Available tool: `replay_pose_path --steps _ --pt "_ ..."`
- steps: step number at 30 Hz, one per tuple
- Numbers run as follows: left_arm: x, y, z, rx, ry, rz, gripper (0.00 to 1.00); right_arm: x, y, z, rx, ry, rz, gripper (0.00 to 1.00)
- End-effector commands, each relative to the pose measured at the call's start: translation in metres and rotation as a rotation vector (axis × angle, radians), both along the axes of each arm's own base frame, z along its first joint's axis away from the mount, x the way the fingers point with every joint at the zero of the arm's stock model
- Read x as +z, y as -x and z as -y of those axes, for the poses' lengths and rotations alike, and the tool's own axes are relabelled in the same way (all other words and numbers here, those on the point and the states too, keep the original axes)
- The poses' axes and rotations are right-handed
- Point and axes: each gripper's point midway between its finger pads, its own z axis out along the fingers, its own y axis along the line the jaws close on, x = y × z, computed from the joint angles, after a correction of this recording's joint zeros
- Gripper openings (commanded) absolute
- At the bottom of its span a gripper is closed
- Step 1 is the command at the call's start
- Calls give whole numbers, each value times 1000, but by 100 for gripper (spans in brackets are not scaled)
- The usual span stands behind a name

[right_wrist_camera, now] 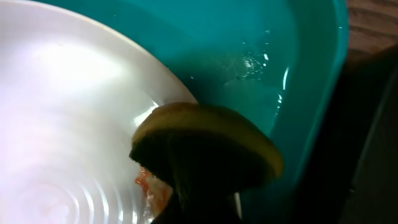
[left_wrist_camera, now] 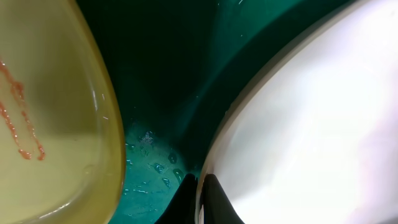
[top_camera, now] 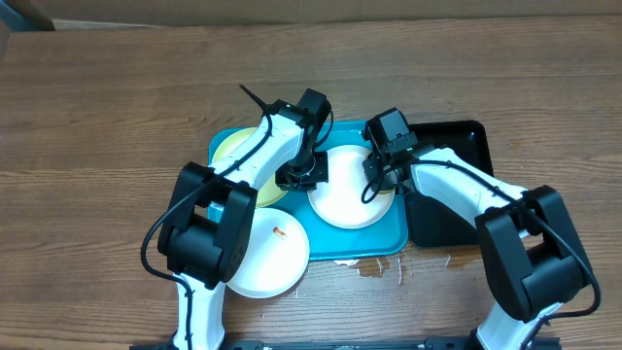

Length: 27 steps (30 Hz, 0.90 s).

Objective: Clean dirty plates on tray and stack at the side
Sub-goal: 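Scrub the held white plate with the sponge in the right gripper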

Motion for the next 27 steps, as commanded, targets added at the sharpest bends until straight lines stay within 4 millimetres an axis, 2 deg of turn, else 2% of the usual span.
replay_pose_path --steps 1,6,15,19,22,27 --pt "-9 1 -10 -15 -46 -6 4 -23 12 -4 23 -13 -79 4" --pt "-9 1 -10 -15 -46 -5 4 -28 27 -21 65 -70 -138 4" --pt "-9 1 -10 -15 -46 -6 4 -25 46 -54 146 -172 -190 4" --pt "-9 1 -10 -15 -46 -6 4 -22 43 -55 135 -189 -193 4" --pt "-9 1 -10 -15 -46 -6 4 -4 38 -62 136 -290 -218 4" --pt "-9 1 -10 -15 -46 -5 4 57 19 -75 149 -518 -222 4"
